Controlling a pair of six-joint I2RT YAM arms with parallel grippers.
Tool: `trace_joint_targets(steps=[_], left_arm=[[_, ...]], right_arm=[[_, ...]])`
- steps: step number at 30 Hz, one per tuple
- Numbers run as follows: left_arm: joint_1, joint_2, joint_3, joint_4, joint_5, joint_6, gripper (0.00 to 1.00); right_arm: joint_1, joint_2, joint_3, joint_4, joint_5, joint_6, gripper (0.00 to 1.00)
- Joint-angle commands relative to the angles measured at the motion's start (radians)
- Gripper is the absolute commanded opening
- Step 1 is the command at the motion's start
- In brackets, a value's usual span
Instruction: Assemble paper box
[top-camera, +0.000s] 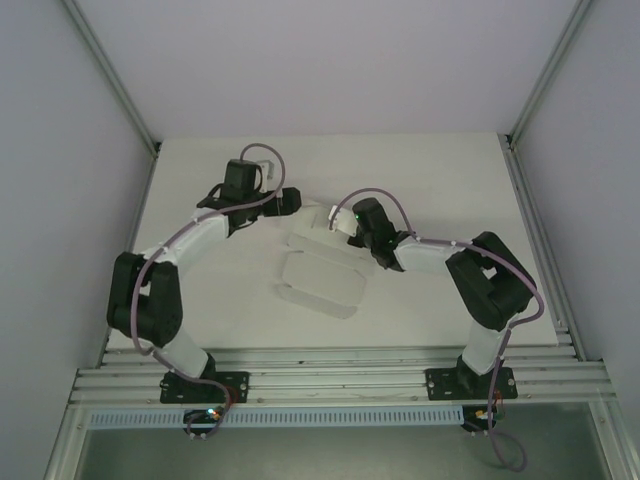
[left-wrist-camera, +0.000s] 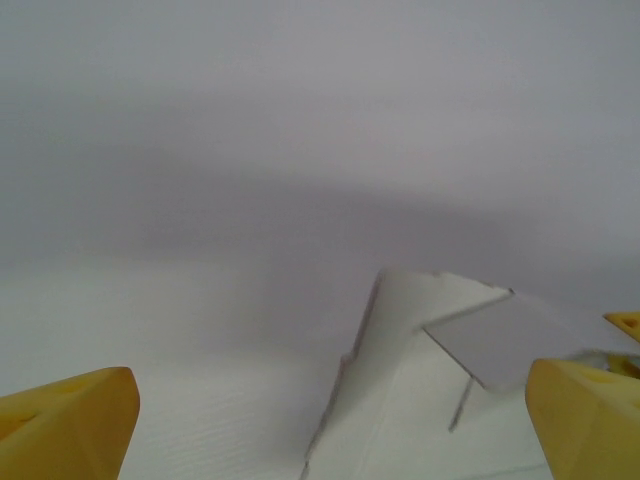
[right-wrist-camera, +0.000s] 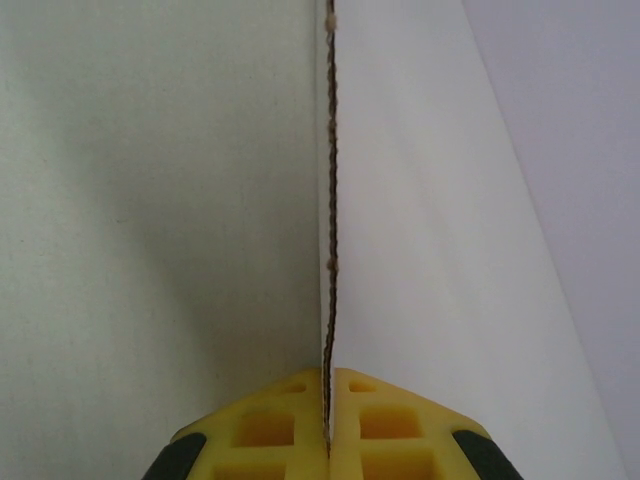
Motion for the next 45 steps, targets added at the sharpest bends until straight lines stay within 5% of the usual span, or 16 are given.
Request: trace_joint_targets(steps=[1, 8, 16, 23, 29, 32, 39, 45], left_arm=[[0.009, 0.032, 0.030, 0.027, 0.010, 0.005, 1.00], [-0.007, 0.072, 0.024, 0.056, 0.117, 0.075, 1.00], [-0.072, 0.080, 0.020, 0.067, 0.039, 0.064, 1.00], [-0.214, 0.097, 0.075, 0.093, -0.245, 0.027, 1.00], [-0.223, 0.056, 0.045, 0.114, -0.270, -0.006, 1.00], [-0.168, -0.025, -0.029, 0.135, -0.200, -0.024, 1.00], [-0.022, -0.256, -0.293, 0.290, 0.162, -0.060, 1.00], [0.053, -0.257, -0.387, 0.378, 0.322, -0.067, 1.00]], right_arm=[[0.012, -0.023, -0.021, 0.047, 0.009, -0.033, 0.00], [0.029, -0.065, -0.001, -0.005, -0.010, -0.043, 0.00], [0.043, -0.083, 0.027, -0.030, -0.025, -0.027, 0.00], [0.053, -0.121, 0.042, -0.081, -0.082, 0.028, 0.00], [0.044, -0.146, 0.050, -0.135, -0.073, 0.033, 0.00], [0.023, -0.156, 0.053, -0.167, -0.034, 0.054, 0.00], [-0.038, -0.182, 0.074, -0.234, -0.043, 0.140, 0.00], [-0.049, -0.202, 0.088, -0.278, -0.084, 0.159, 0.00]])
